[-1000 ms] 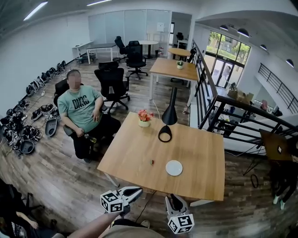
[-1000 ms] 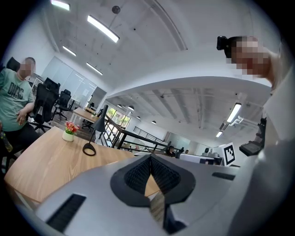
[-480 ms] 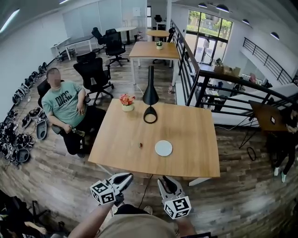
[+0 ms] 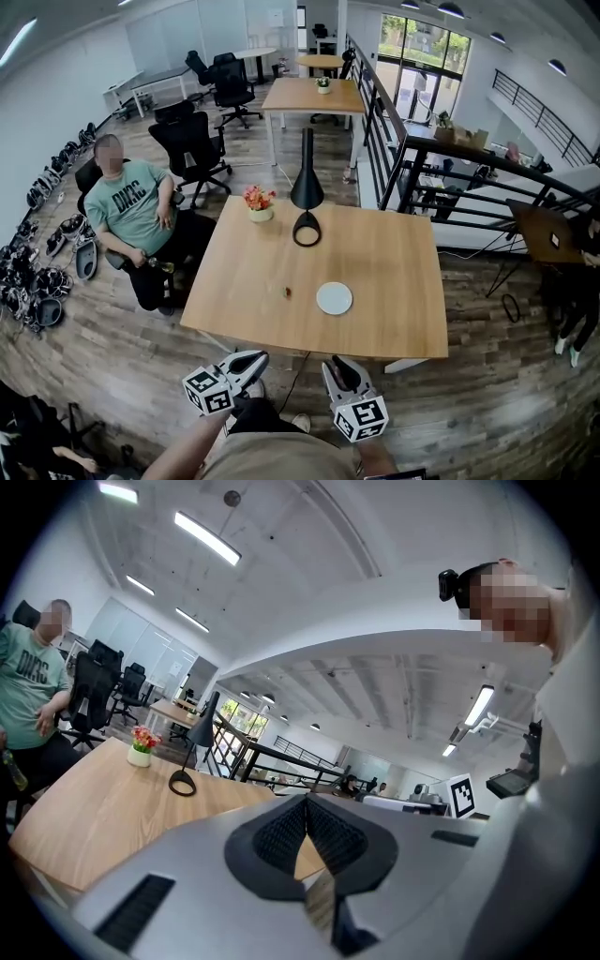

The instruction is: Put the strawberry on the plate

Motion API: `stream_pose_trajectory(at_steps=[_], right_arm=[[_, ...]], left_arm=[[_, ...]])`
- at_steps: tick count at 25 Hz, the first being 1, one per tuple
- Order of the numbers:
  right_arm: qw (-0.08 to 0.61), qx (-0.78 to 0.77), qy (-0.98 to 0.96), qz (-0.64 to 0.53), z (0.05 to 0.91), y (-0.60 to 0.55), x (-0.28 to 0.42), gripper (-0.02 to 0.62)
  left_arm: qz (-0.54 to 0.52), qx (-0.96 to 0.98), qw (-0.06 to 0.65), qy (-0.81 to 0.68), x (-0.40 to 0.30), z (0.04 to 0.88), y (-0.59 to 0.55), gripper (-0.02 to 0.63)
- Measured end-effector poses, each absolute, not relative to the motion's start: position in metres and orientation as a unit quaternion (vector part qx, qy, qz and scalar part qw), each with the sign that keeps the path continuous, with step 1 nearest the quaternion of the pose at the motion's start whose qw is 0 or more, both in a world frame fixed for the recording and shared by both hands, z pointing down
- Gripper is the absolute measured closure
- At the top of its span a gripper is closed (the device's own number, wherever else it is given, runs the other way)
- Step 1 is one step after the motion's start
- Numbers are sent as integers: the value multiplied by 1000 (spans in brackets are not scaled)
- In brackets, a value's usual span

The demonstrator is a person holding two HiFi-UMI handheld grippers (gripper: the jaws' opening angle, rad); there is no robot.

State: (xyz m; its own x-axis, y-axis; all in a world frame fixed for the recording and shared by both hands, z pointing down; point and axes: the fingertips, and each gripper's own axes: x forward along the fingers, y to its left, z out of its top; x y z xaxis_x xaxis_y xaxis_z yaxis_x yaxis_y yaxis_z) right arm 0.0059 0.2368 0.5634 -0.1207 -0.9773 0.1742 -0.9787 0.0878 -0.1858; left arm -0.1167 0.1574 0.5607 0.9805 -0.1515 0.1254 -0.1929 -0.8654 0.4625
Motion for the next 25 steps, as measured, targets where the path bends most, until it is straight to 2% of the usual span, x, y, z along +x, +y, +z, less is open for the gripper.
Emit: stream_pose_trajectory(at_steps=[13, 25], right_arm=[[27, 673, -722, 162, 583, 147, 21, 514], [77, 691, -698, 172, 589, 39, 43, 514]], left_arm=[[54, 962, 260, -70, -93, 581, 54, 601], [60, 959, 273, -39, -69, 590, -65, 601]])
